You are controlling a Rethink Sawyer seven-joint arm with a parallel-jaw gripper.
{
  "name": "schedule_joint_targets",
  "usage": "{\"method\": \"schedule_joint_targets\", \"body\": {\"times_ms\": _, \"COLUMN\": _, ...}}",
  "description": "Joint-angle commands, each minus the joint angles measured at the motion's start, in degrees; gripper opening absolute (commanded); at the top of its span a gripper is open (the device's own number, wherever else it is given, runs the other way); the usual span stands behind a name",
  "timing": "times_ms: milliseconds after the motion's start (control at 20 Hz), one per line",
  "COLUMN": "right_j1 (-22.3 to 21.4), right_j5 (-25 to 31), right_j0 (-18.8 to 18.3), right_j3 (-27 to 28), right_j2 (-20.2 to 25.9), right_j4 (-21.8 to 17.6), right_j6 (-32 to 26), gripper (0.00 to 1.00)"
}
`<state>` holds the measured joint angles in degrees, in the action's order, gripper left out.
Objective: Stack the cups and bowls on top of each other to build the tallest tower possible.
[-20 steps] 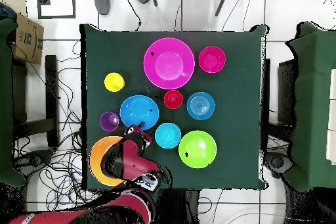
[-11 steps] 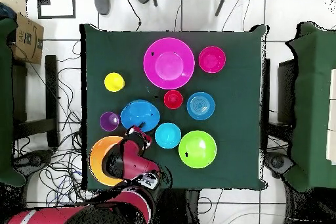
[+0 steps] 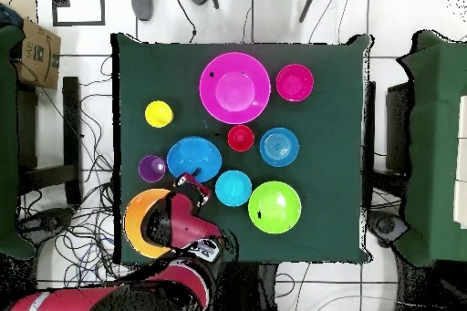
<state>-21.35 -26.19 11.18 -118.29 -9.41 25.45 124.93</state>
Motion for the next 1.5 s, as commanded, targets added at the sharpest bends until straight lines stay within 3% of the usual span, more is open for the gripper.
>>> {"method": "schedule_joint_targets", "body": {"times_ms": 50, "right_j1": 0.95, "right_j5": 5.0, "right_j0": 0.61, "right_j3": 6.9, "right_j2": 4.67, "right_j4": 1.4, "right_j6": 6.77, "gripper": 1.0}}
{"method": "schedule_joint_targets", "body": {"times_ms": 750, "right_j1": -1.86, "right_j5": 10.9, "right_j0": -0.24, "right_j3": 6.98, "right_j2": 5.26, "right_j4": 2.16, "right_j6": 6.48, "gripper": 1.0}}
{"method": "schedule_joint_targets", "body": {"times_ms": 1500, "right_j1": -1.88, "right_j5": 10.42, "right_j0": 0.22, "right_j3": 7.81, "right_j2": 4.23, "right_j4": 1.16, "right_j6": 6.48, "gripper": 1.0}}
